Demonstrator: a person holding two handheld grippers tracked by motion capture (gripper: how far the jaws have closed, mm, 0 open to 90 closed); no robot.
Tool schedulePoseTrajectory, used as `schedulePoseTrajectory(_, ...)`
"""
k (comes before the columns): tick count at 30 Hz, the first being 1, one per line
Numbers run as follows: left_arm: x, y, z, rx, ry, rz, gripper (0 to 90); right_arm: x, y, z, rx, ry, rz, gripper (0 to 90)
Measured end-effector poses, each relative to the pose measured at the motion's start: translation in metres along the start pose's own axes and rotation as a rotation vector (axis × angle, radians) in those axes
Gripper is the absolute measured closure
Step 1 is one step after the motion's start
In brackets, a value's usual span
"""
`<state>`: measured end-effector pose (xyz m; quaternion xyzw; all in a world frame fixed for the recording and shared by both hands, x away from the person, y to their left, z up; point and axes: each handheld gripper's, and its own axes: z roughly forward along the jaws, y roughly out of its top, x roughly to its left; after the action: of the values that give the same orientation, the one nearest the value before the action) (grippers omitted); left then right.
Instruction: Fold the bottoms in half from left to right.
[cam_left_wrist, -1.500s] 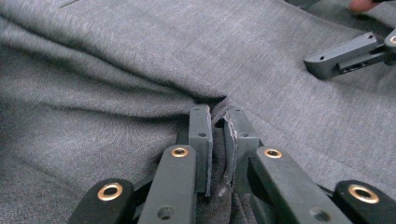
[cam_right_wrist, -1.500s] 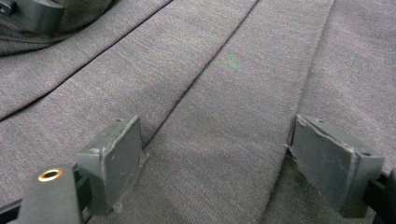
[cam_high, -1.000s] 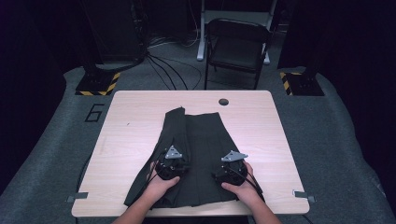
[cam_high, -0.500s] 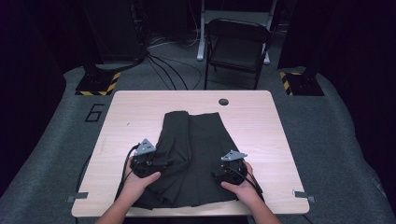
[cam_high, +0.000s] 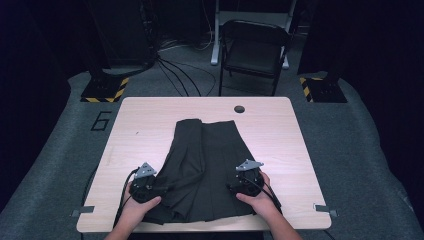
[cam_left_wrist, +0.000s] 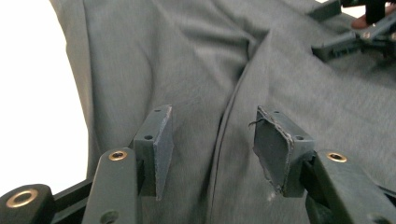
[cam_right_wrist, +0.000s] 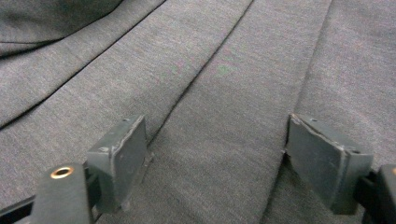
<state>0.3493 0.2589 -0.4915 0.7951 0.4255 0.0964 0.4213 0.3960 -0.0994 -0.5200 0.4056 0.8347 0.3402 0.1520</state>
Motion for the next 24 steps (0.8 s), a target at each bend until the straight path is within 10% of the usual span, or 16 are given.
schedulePoseTrajectory(13,-0.005,-0.015,-0.012,0.022,-0.024,-0.014,47.3,0.004,0.019,-0.007,-0.033,-0.018,0.026,30.8)
schedulePoseTrajectory(24,-0.021,-0.017,-0.019,0.017,0.011,0.049,70.5,0.014,0.072,0.002,-0.068,0.027,-0.041,33.2)
